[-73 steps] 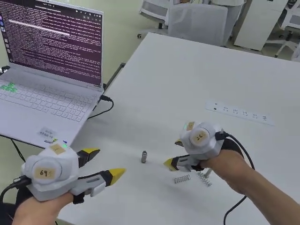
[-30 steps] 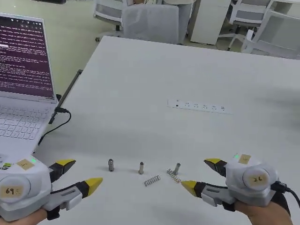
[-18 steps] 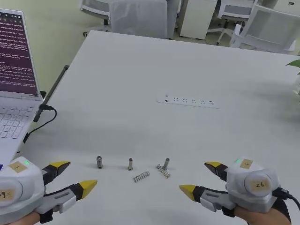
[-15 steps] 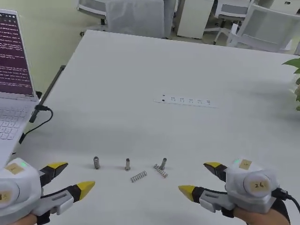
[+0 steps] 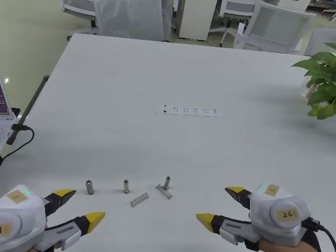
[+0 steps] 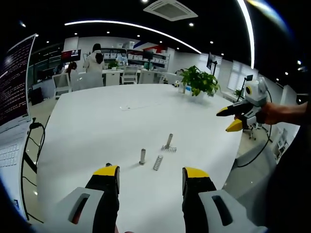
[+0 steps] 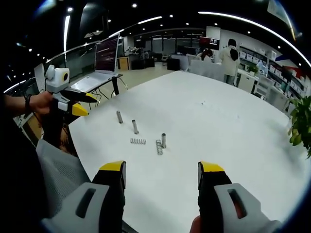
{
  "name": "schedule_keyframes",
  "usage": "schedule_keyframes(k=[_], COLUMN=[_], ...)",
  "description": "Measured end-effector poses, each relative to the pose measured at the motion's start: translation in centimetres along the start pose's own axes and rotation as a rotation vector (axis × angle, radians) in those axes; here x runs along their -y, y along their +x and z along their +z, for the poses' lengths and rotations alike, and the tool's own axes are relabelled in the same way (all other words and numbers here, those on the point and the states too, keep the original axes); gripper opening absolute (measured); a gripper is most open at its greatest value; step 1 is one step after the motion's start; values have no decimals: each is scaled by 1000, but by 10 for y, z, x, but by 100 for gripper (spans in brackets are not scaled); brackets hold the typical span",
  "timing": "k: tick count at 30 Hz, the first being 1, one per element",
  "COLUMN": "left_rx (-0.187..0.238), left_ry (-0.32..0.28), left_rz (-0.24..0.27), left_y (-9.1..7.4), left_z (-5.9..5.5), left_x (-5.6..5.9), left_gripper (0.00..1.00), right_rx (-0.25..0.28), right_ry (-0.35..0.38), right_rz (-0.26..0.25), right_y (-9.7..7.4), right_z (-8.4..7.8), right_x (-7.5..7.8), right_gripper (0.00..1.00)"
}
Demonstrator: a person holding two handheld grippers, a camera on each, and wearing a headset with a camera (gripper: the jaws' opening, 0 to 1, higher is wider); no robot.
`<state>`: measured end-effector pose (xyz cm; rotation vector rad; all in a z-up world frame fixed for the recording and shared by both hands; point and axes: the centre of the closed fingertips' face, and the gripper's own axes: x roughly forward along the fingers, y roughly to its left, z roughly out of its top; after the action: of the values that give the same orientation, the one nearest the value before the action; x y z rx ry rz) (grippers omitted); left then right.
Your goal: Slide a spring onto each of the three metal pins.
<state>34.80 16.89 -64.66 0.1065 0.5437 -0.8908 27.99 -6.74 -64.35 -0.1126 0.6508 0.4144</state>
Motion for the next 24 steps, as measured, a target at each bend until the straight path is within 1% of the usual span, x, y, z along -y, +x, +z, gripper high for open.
schedule_keyframes(k=[3,9,13,17,22,24], left_rx=[-16,-32,-47,-59,-67,-74], left_ry=[23,54,73,82,83,95], left_rz=[-33,-74,-98,-122,-150,-165], left_y=[9,18,24,29,35,38], left_z=[-3,-3,-7,-11,-15,-17], left_x=[9,22,31,41,50,55], left_gripper=[47,46,46,45,45,45], right_rx=[-10,-9,-9,-7,-10,-9], right_ry=[6,18,19,22,25,25], right_rz=[-7,-16,-19,-20,-20,-19], right_y=[-3,-7,-7,-7,-8,-8], right_z=[-5,-8,-8,-9,-10,-10], right_x=[1,2,2,2,1,0], right_gripper=[58,58,58,58,58,58])
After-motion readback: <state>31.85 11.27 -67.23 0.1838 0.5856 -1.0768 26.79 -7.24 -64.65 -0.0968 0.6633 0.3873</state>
